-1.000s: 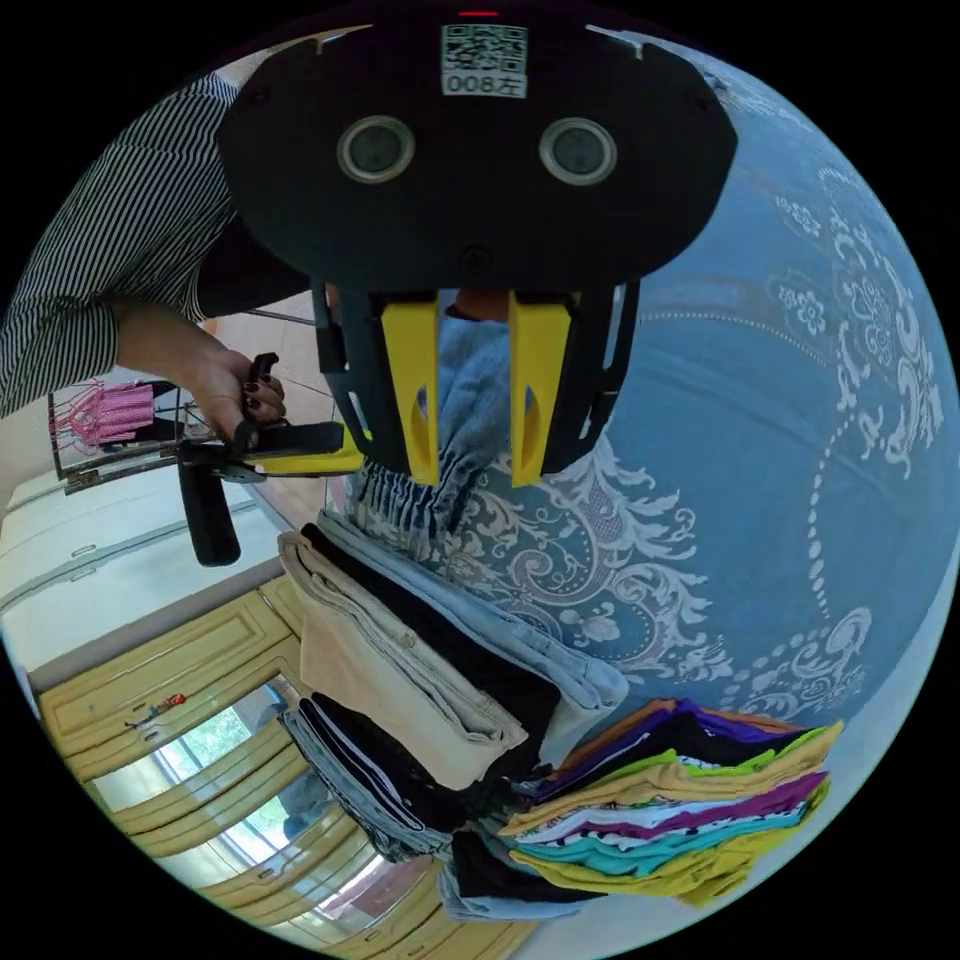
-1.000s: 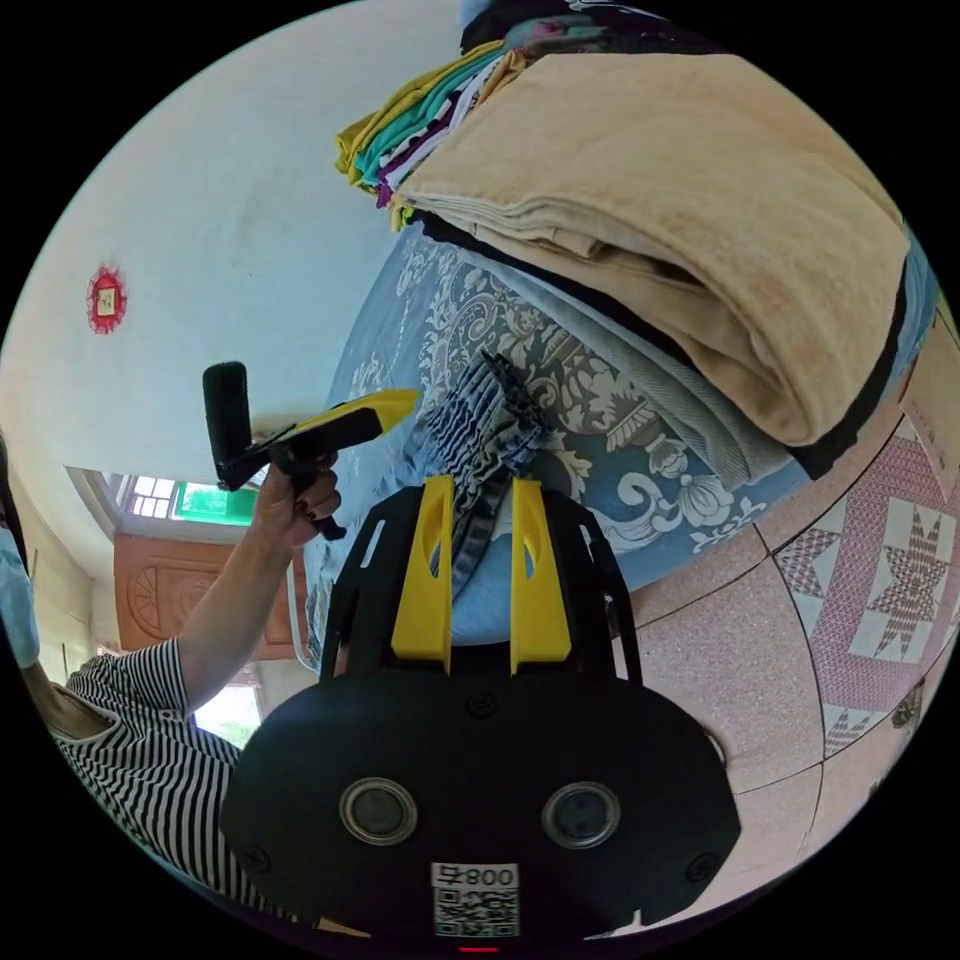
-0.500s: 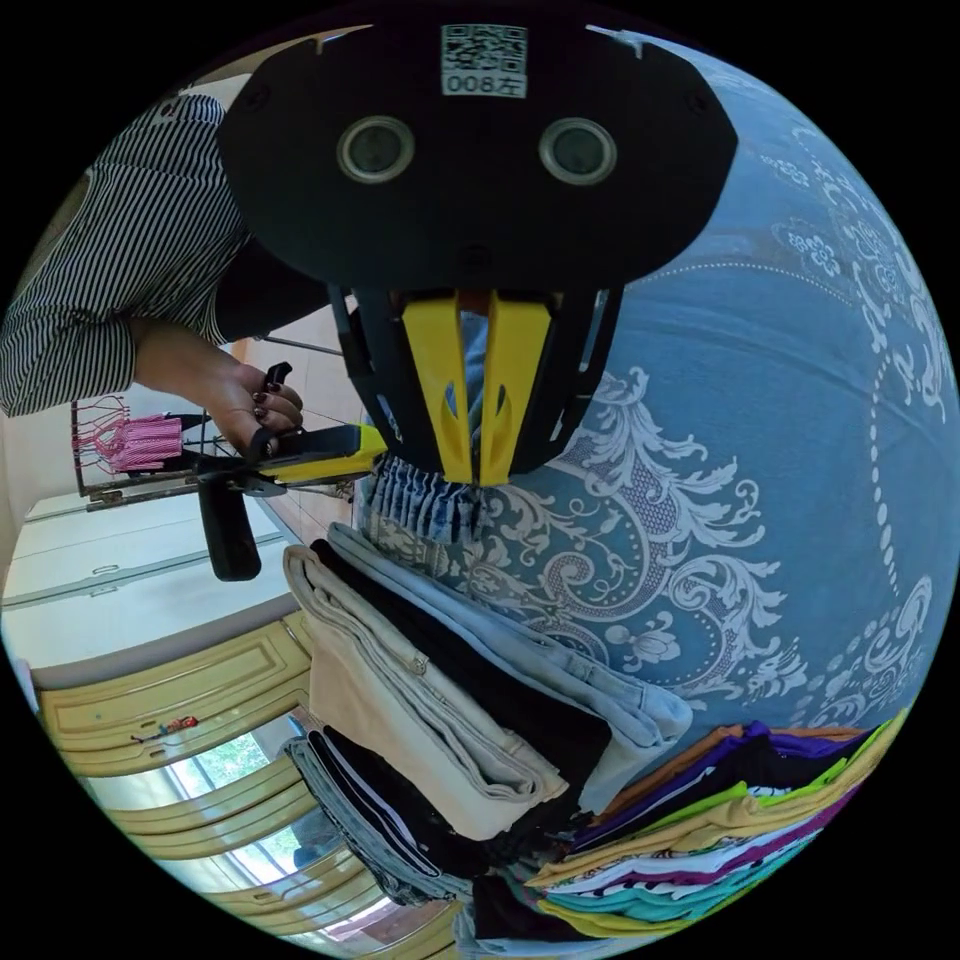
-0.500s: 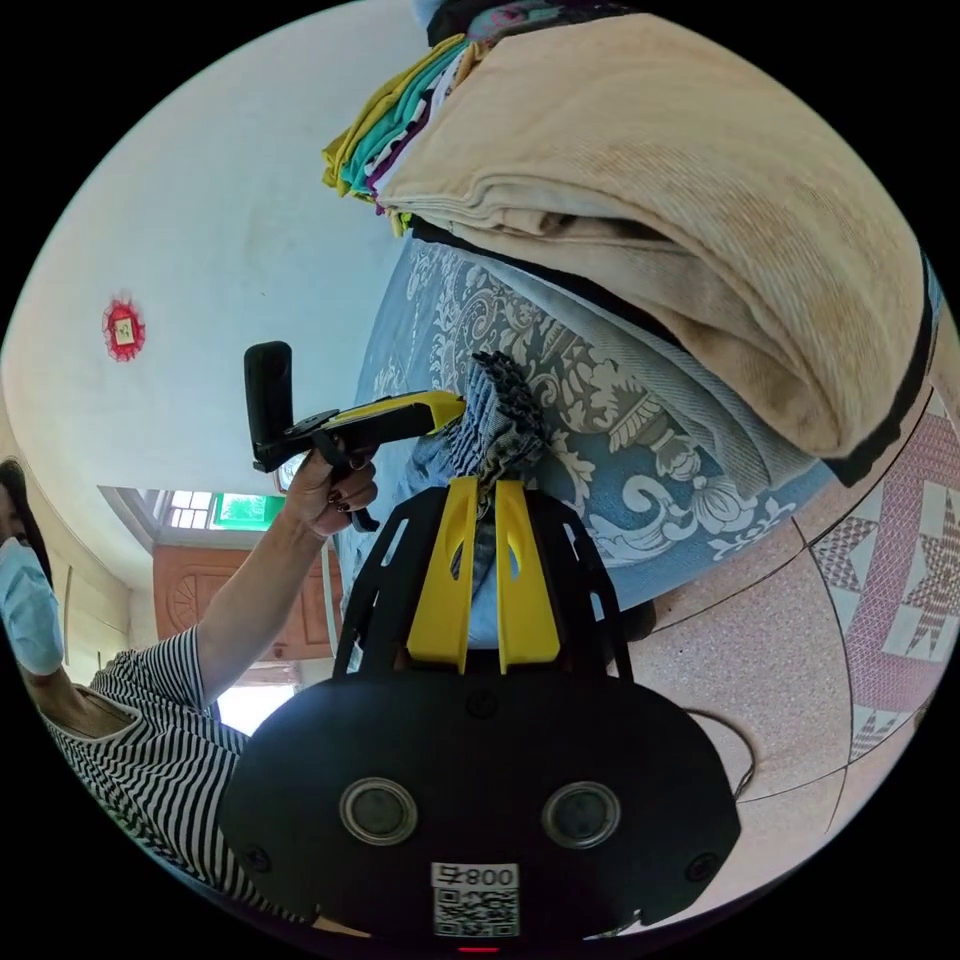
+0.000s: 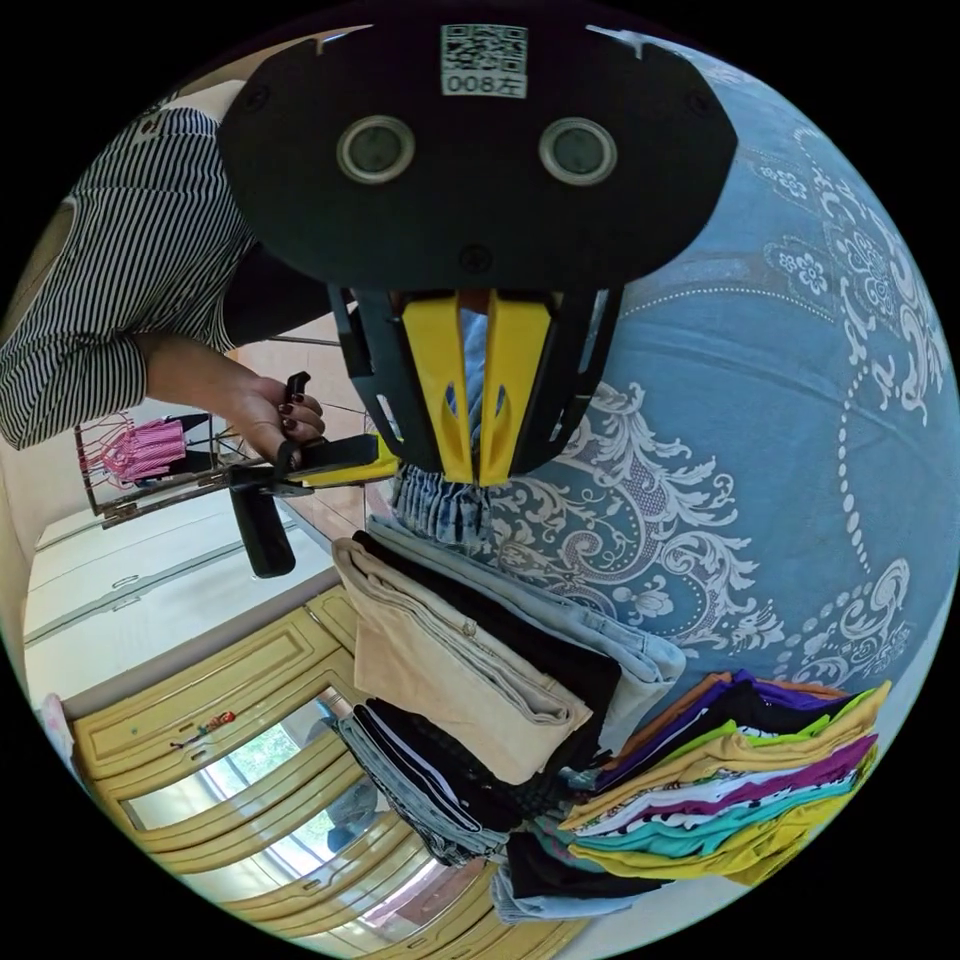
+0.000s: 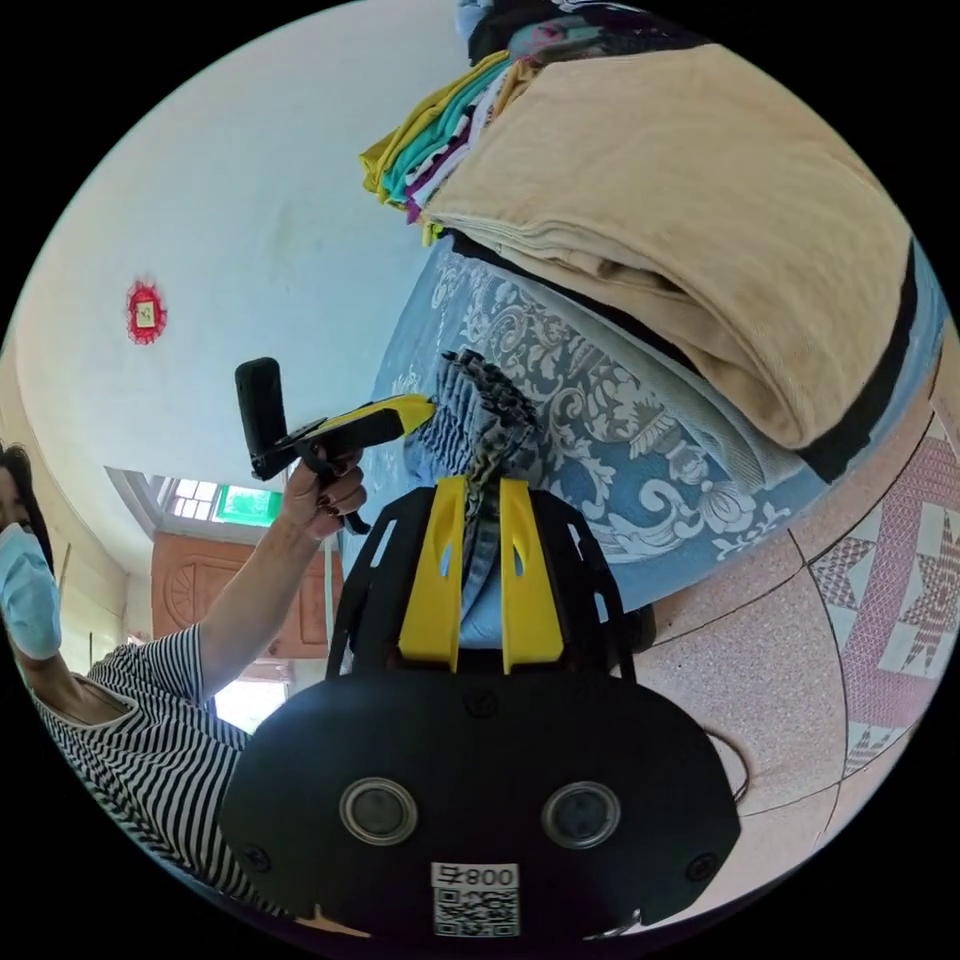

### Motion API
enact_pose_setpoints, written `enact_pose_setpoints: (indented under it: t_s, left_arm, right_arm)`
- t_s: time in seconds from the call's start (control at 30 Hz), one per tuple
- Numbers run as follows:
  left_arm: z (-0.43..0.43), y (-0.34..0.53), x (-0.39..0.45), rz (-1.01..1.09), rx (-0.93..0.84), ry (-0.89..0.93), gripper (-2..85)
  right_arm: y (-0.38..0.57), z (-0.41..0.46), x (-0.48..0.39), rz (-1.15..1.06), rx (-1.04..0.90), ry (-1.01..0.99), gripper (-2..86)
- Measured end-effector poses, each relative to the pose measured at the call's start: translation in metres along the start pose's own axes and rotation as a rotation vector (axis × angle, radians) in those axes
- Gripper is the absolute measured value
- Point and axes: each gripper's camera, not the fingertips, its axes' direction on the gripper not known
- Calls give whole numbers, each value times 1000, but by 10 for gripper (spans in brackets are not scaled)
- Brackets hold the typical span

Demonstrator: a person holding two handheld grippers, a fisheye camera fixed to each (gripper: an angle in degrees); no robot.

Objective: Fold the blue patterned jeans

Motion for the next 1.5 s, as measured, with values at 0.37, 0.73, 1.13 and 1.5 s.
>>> enact_pose_setpoints:
  t_s: [0.37,0.73,1.13,1.5]
  left_arm:
    - [4,4,-17,-55,-41,-63,44]
    - [-5,41,-48,-95,-96,63,33]
    - [-114,155,-34,122,141,112,19]
    - [-213,365,-49,64,291,139,18]
  right_arm:
    - [8,19,-10,-3,16,79,97]
    - [21,55,-25,13,-20,64,69]
    - [71,77,-113,-253,-1,-90,30]
    - [151,186,-263,-664,-184,-191,24]
